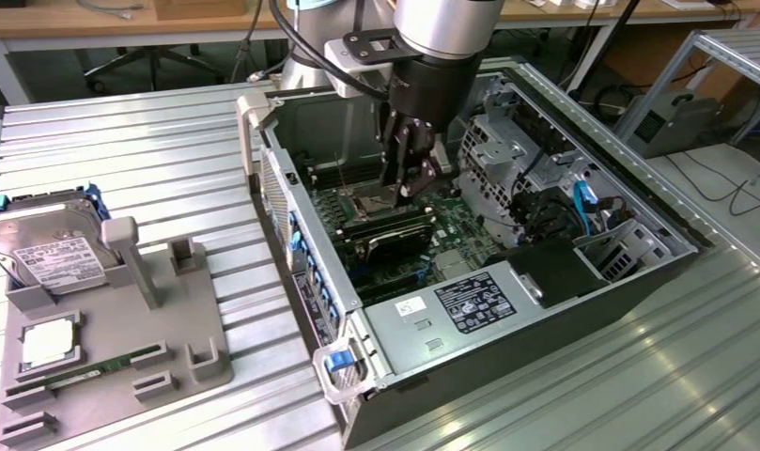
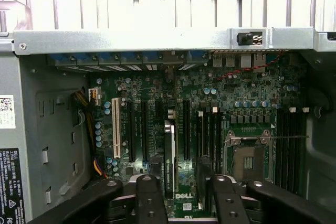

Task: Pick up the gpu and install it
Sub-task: 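Press down on the gpu until it lock into place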

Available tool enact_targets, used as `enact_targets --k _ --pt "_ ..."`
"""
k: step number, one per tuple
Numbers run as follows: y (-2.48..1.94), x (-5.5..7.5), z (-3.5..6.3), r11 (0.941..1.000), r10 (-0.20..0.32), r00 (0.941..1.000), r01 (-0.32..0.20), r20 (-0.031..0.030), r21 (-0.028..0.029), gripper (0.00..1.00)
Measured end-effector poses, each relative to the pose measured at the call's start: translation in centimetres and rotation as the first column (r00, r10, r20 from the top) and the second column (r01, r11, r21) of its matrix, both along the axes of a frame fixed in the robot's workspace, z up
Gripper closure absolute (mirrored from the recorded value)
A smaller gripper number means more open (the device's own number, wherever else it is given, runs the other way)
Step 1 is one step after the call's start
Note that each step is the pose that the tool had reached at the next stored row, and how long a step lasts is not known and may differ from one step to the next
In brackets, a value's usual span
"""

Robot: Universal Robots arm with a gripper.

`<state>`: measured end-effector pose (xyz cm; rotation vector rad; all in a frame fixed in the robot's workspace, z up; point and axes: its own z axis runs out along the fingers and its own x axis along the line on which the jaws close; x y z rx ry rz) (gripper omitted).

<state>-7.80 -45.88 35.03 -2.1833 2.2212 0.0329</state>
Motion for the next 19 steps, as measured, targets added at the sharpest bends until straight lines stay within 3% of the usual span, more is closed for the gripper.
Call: enact_targets --k 1,2,6,15,19 --pt "0.00 0.0 0.00 1.0000 0.000 1.0000 0.000 0.0000 0.0000 0.62" --pt "0.00 0.0 0.00 1.0000 0.000 1.0000 0.000 0.0000 0.0001 0.62" --pt "0.00 0.0 0.00 1.0000 0.000 1.0000 0.000 -0.0001 0.0000 0.89" --pt "0.02 0.0 -0.05 1.0000 0.000 1.0000 0.000 0.0000 0.0001 0.89" --pt "0.05 0.0 -1.09 1.0000 0.000 1.0000 0.000 0.0000 0.0000 0.89"
